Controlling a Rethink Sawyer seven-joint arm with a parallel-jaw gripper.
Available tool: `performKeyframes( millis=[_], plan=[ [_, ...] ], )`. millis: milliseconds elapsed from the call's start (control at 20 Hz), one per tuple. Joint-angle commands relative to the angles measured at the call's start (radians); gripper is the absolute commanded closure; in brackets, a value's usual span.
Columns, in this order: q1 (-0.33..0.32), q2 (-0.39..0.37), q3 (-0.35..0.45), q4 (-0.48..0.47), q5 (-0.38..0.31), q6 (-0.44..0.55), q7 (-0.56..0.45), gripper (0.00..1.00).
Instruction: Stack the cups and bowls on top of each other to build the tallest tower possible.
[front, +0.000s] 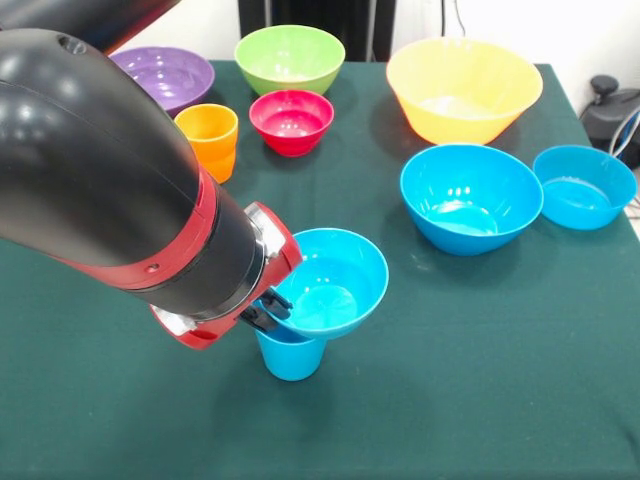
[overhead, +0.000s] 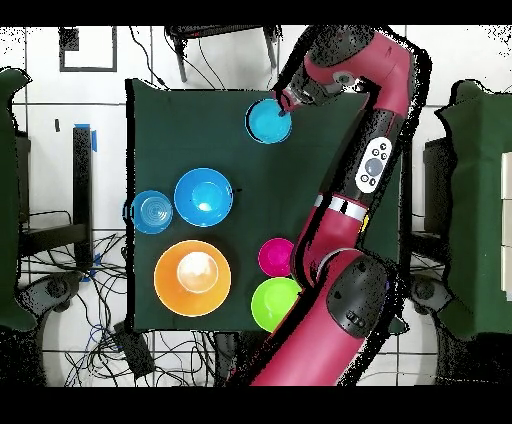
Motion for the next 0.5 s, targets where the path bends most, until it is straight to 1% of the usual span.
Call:
performKeyframes(
  millis=[50, 500],
  plan=[
    [0.005, 0.001, -0.046, -0.055, -0.096, 0.048, -0.214, 1.00],
    [0.010, -0.002, 0.011, -0.086, -0.183, 0.074, -0.258, 1.00]
  ],
)
